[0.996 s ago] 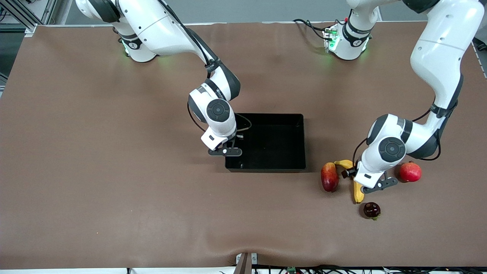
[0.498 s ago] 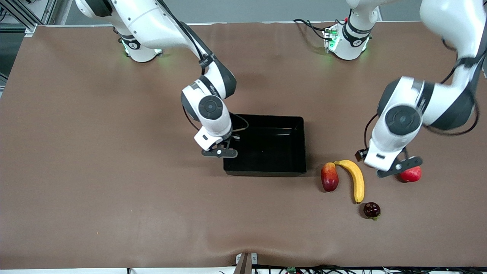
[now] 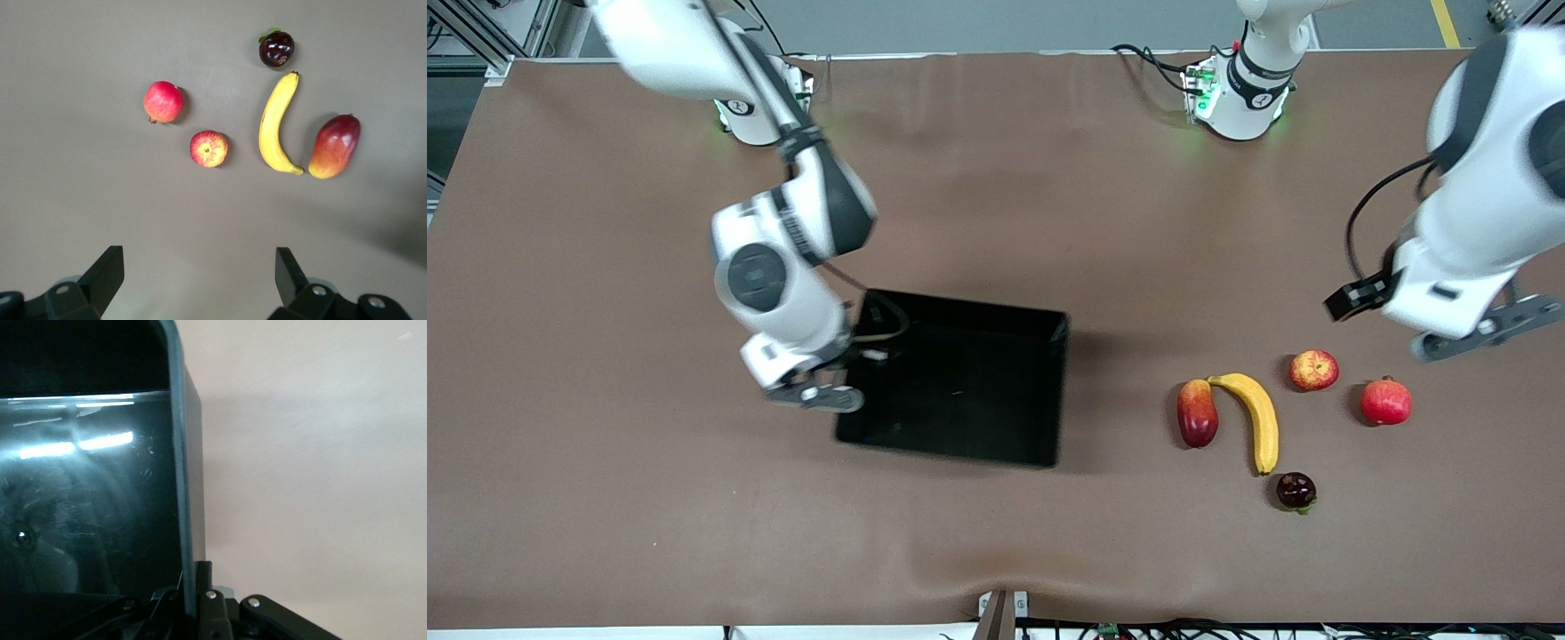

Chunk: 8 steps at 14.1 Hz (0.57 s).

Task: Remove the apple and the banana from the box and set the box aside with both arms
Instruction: 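Drag the tray with the right gripper while the left gripper withdraws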

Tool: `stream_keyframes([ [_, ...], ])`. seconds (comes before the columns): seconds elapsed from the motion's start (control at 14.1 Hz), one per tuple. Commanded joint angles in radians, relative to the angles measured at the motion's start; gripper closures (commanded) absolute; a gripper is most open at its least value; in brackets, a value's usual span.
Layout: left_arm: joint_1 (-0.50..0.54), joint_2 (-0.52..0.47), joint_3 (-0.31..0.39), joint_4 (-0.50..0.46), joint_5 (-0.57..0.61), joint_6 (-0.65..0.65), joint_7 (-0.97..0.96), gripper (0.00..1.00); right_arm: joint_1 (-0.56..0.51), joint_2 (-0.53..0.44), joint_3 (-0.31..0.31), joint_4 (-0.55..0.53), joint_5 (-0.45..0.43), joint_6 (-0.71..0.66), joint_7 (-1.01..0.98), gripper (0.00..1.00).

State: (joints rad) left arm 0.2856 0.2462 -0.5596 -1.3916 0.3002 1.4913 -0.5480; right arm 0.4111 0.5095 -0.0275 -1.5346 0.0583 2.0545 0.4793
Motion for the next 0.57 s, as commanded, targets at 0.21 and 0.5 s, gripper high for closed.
stream_keyframes([
  [0.21, 0.138, -0.153, -0.003, 0.006, -0.133, -0.055, 0.302, 0.0, -0.21, -0.078, 0.021, -0.064, 0.006, -0.028, -0.281, 1.0],
  [0.5, 0.138, -0.196, 0.003, 0.002, -0.161, -0.059, 0.339, 0.0, -0.389, -0.123, 0.021, -0.137, 0.006, -0.036, -0.482, 1.0],
])
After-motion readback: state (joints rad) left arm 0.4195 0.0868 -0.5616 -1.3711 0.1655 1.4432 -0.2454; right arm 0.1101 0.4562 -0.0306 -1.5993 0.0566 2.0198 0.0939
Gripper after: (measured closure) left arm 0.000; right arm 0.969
